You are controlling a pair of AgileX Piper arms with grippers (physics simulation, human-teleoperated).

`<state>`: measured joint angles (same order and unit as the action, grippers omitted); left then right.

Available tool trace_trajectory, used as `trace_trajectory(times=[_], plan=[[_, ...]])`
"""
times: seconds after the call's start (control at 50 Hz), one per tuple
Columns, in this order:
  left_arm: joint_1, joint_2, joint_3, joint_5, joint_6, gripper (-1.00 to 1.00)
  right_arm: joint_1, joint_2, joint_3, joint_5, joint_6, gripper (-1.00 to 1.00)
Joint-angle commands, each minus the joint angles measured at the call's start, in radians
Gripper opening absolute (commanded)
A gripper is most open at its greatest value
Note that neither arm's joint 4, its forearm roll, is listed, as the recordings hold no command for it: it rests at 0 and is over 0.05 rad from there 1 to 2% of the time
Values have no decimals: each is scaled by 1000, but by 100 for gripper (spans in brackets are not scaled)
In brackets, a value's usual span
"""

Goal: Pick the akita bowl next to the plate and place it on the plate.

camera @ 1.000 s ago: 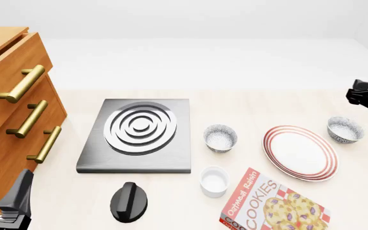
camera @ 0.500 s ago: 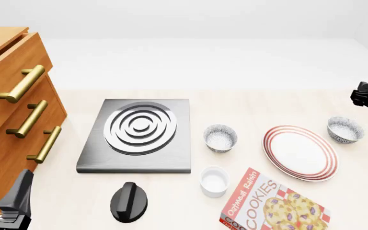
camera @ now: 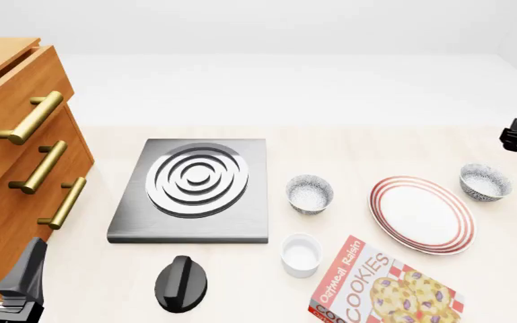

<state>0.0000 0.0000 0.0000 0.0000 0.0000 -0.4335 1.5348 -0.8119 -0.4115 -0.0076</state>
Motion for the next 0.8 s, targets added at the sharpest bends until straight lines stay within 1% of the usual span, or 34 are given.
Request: trace_trajectory(times=[0.02,0.8], plan=[[0,0,0,0,0,100,-17,9,-11,10,7,100],[0,0,0,0,0,100,-78,70,-30,7,35,100]])
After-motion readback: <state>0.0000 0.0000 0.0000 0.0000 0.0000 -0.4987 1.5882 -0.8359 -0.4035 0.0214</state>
